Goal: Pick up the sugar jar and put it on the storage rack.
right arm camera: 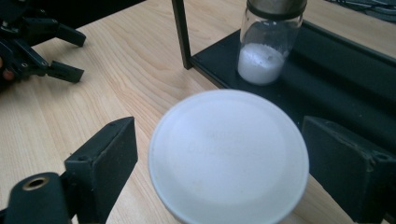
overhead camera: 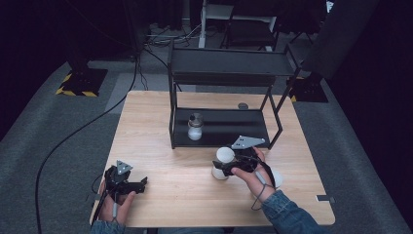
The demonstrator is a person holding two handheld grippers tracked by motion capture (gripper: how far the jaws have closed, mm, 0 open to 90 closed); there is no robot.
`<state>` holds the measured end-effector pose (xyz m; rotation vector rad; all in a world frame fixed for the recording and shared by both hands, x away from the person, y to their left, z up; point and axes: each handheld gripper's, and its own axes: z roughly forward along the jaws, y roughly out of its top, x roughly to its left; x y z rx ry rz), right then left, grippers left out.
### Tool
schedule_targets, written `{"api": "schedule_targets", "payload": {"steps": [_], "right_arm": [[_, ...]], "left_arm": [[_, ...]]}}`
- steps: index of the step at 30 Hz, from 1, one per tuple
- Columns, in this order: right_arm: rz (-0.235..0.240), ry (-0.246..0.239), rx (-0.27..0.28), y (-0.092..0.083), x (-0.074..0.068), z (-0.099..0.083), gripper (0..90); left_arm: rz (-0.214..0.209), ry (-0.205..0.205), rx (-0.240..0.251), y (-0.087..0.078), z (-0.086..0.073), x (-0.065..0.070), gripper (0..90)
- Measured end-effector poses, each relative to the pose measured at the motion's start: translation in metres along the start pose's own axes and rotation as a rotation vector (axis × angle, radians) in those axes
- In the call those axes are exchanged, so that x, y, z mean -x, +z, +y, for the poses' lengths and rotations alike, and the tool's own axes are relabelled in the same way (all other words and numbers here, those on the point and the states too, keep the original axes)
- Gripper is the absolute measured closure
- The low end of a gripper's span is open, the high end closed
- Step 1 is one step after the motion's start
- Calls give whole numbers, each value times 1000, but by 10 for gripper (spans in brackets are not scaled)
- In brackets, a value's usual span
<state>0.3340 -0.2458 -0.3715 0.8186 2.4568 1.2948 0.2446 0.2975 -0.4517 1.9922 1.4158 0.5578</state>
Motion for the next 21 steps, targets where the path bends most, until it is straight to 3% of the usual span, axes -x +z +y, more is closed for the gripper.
{"api": "schedule_targets", "payload": {"steps": [21], "right_arm": [[-51, -26, -66, 13, -11, 0, 332]], "left_arm": [[-1, 1, -1, 0, 0, 0, 17]]}}
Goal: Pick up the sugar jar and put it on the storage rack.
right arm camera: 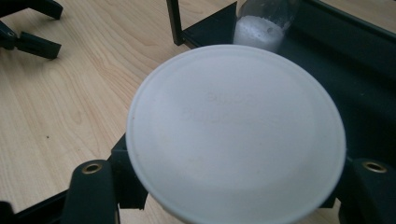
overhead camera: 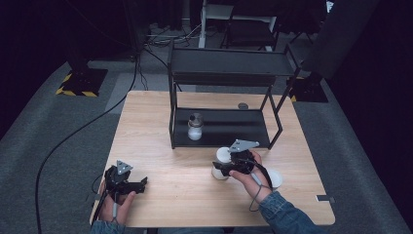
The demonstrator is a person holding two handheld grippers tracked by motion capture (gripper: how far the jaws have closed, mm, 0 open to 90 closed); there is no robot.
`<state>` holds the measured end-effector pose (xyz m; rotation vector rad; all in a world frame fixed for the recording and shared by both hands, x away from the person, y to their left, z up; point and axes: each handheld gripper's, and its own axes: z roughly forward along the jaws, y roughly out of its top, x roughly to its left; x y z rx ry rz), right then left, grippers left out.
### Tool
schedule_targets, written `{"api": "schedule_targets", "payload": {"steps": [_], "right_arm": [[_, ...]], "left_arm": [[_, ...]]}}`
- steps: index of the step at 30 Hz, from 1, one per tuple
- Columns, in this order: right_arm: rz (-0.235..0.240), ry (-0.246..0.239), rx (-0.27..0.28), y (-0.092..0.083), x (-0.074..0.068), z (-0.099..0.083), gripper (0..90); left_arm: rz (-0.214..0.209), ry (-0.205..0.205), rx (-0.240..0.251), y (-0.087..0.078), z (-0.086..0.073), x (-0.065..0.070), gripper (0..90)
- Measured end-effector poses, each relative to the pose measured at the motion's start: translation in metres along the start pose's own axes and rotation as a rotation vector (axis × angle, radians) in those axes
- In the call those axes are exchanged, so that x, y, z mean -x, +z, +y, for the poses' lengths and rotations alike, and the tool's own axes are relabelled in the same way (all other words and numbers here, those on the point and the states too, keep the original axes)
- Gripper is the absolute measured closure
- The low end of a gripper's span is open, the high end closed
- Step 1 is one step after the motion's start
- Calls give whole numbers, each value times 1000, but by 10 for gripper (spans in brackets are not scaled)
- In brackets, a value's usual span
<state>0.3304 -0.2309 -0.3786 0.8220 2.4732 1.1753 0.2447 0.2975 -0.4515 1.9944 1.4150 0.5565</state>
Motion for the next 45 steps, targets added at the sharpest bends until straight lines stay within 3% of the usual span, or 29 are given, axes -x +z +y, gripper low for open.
{"api": "schedule_targets", "payload": {"steps": [6, 11, 18, 31, 45], "right_arm": [[-13, 7, -2, -1, -3, 1, 335], [-22, -15, 1, -3, -8, 2, 335], [-10, -7, 16, -13, -6, 9, 335], [10, -1, 34, -36, 2, 27, 335], [-1, -8, 65, -57, 12, 47, 335]], "left_arm": [[0, 0, 1, 0, 0, 0, 17], [0, 2, 0, 0, 0, 0, 17], [0, 1, 0, 0, 0, 0, 17], [0, 0, 1, 0, 0, 0, 17], [0, 1, 0, 0, 0, 0, 17]]}}
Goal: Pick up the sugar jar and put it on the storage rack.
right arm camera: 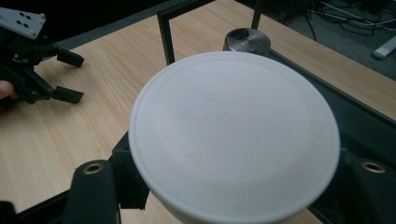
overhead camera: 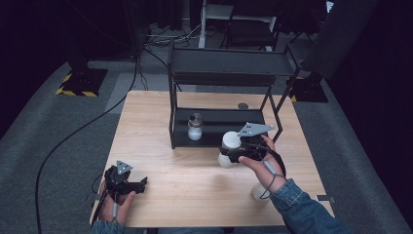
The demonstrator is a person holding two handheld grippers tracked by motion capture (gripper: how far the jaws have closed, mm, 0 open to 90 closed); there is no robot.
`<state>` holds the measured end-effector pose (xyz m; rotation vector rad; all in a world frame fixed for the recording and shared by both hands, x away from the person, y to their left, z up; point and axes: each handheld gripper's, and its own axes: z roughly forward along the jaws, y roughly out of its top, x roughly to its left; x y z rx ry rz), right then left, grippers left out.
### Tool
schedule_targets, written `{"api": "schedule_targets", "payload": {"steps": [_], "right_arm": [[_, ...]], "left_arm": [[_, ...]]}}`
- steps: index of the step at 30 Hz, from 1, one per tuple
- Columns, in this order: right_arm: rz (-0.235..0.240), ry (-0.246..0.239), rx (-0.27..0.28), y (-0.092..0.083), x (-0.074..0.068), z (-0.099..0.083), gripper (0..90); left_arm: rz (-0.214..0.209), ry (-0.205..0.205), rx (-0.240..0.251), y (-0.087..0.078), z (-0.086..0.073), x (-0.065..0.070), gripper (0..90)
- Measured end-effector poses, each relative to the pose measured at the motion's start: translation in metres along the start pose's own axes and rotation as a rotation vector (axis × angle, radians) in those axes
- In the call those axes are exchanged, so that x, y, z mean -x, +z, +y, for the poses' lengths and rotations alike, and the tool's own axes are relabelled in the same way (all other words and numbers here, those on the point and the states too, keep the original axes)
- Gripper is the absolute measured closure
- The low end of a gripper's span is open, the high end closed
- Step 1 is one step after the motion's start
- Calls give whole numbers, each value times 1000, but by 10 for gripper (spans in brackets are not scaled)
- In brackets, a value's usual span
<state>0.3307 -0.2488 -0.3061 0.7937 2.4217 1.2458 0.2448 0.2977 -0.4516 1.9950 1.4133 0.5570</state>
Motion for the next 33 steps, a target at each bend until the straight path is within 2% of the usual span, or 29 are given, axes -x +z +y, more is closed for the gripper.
{"api": "schedule_targets", "payload": {"steps": [15, 33], "right_arm": [[-17, 3, -4, -7, 14, 19, 334], [-32, 42, -2, 7, 41, 36, 334]], "left_arm": [[0, -1, 1, 0, 0, 0, 17], [0, -2, 1, 0, 0, 0, 17]]}}
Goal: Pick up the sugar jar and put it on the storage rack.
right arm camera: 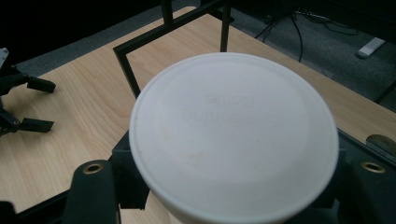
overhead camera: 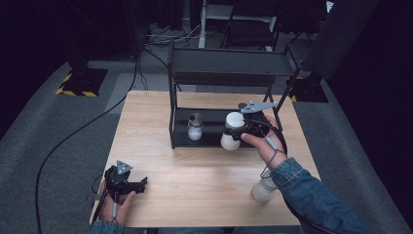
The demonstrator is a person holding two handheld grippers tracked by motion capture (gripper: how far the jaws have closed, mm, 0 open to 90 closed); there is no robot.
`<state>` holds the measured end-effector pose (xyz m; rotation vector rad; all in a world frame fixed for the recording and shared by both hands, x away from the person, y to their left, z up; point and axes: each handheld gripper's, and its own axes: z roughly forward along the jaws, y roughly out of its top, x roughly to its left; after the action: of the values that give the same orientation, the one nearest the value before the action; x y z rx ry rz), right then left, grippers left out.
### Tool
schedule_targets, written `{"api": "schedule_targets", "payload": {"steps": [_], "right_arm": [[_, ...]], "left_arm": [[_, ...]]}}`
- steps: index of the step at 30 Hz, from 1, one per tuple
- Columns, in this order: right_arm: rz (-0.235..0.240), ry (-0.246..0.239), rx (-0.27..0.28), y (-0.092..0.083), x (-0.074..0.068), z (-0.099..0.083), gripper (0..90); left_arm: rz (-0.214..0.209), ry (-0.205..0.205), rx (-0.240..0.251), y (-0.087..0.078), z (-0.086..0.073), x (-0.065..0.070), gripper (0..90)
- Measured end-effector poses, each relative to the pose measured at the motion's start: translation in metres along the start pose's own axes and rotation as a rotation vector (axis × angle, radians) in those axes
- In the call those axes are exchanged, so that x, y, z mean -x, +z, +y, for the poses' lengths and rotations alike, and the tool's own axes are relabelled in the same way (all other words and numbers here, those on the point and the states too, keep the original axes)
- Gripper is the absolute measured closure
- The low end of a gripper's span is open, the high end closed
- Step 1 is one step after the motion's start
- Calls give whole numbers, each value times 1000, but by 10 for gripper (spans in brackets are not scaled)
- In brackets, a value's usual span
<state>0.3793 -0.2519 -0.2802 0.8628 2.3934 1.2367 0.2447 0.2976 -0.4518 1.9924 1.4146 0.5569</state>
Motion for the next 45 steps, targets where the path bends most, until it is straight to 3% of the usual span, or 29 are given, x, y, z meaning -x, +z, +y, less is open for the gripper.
{"api": "schedule_targets", "payload": {"steps": [29, 45], "right_arm": [[-44, 12, 5, 41, 26, 11, 334], [-71, 28, -24, 67, 35, 17, 334]], "left_arm": [[0, 0, 0, 0, 0, 0, 17], [0, 0, 0, 0, 0, 0, 17]]}}
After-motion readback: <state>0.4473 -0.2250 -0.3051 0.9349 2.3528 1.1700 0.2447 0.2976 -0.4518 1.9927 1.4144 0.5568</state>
